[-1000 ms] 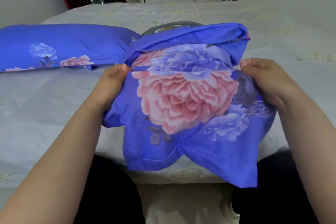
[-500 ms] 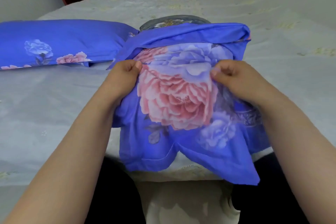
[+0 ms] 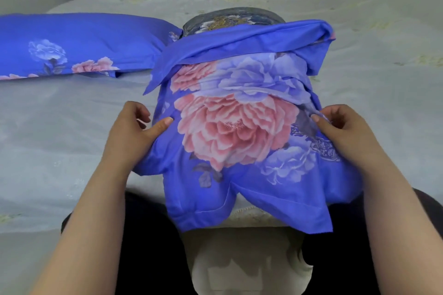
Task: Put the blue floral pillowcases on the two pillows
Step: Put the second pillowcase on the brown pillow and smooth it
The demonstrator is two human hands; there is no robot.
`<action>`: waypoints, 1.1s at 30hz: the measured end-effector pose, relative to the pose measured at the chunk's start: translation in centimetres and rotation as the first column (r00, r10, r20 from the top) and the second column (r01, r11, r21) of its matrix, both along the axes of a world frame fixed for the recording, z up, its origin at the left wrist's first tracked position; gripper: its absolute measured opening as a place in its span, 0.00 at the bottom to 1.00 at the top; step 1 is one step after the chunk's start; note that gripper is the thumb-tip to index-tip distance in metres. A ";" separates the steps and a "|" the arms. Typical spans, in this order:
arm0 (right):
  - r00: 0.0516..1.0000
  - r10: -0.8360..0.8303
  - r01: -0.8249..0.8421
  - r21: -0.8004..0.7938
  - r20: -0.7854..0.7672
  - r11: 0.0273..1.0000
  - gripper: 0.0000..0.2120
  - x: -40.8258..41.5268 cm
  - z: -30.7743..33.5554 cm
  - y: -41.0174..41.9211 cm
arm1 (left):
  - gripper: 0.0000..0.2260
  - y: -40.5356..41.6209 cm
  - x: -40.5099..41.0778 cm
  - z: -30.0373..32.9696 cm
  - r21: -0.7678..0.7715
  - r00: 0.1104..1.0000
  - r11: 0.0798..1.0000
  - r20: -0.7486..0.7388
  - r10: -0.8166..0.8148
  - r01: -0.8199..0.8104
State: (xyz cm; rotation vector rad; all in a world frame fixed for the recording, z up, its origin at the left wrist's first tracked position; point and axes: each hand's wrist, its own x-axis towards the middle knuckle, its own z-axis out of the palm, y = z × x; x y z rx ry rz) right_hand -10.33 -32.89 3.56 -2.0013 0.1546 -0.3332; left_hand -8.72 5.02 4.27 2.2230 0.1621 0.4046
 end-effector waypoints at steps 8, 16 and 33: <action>0.918 -0.381 0.391 -0.088 0.114 0.916 0.16 -3.6 -2.1 2.8 | 0.10 -2.2 -3.5 -1.2 -0.093 0.969 0.972 0.099 0.227 -0.218; 0.891 -0.450 0.453 -0.201 0.065 0.869 0.11 -6.2 -2.8 3.3 | 0.05 -2.8 -4.3 -2.4 -0.308 0.954 0.931 0.161 0.253 -0.195; 0.974 0.224 -0.168 0.802 0.044 0.573 0.12 -2.5 -0.2 0.7 | 0.10 0.2 0.5 0.4 -0.677 0.996 0.731 0.038 -0.082 0.086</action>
